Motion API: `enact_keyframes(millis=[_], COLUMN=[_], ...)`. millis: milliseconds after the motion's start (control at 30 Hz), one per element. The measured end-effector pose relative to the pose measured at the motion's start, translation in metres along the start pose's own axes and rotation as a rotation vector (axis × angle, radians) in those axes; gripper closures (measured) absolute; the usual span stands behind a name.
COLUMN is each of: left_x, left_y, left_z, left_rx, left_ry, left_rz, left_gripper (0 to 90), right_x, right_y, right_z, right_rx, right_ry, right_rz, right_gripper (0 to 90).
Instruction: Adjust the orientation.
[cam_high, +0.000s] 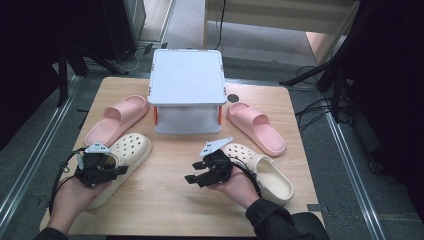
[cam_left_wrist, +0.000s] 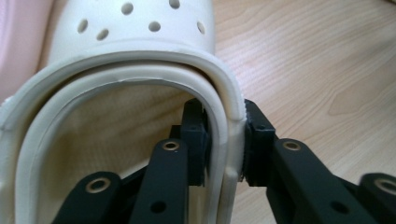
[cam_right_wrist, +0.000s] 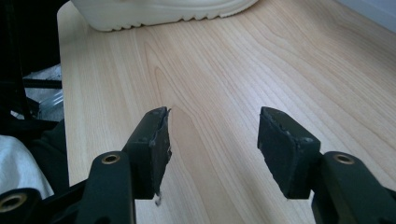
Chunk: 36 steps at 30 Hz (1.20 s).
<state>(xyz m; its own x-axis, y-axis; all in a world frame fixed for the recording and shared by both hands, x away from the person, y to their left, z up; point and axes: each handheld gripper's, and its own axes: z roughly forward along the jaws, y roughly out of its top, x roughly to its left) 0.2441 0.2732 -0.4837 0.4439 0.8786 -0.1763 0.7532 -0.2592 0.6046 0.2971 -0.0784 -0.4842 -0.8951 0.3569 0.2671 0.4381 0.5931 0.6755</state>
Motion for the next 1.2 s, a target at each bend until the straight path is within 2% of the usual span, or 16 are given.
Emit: enact_keyframes(millis=[133,233,333,400,467,667,800,900,1000,1133,1200], left_x=[-0.001,-0.001,-0.01,-0.02,-0.029,-0.053,-0.067,-0.075,-0.083,-0.089,-0.092], left_y=[0.004,0.008,0.012,0.016,0.021,0.034,0.04,0.044,0.048,0.05,0.05], left_z=[-0.007,-0.017,-0.022,-0.023,-0.021,-0.005,0.006,0.015,0.024,0.036,0.04], left_rx=[-0.004,-0.044,-0.073,-0.095,-0.097,-0.07,-0.039,-0.019,-0.004,0.012,0.013], left_ry=[0.038,0.004,-0.004,-0.012,-0.028,-0.085,-0.108,-0.126,-0.133,-0.139,-0.159], left_rz=[0.01,-0.024,-0.031,-0.008,0.012,0.068,0.1,0.126,0.168,0.191,0.2], left_gripper=[77.1,77.2,77.2,77.2,77.2,77.1,77.2,77.2,77.1,77.1,77.1], right_x=[-0.001,-0.002,-0.003,-0.003,-0.003,-0.005,-0.005,-0.006,-0.006,-0.004,-0.003], right_y=[0.0,0.0,0.001,0.001,0.001,-0.003,-0.008,-0.012,-0.015,-0.02,-0.022], right_z=[0.0,-0.002,-0.005,-0.008,-0.011,-0.015,-0.018,-0.021,-0.023,-0.025,-0.026], right_rx=[0.001,-0.012,-0.031,-0.046,-0.061,-0.063,-0.063,-0.057,-0.055,-0.053,-0.05], right_ry=[-0.003,-0.003,-0.023,-0.035,-0.046,-0.063,-0.068,-0.075,-0.082,-0.08,-0.085], right_rz=[0.007,0.016,0.016,0.012,0.012,0.03,0.034,0.048,0.057,0.071,0.074], right_gripper=[45.2,46.0,47.4,48.2,48.4,48.5,48.4,48.4,48.1,47.4,47.2])
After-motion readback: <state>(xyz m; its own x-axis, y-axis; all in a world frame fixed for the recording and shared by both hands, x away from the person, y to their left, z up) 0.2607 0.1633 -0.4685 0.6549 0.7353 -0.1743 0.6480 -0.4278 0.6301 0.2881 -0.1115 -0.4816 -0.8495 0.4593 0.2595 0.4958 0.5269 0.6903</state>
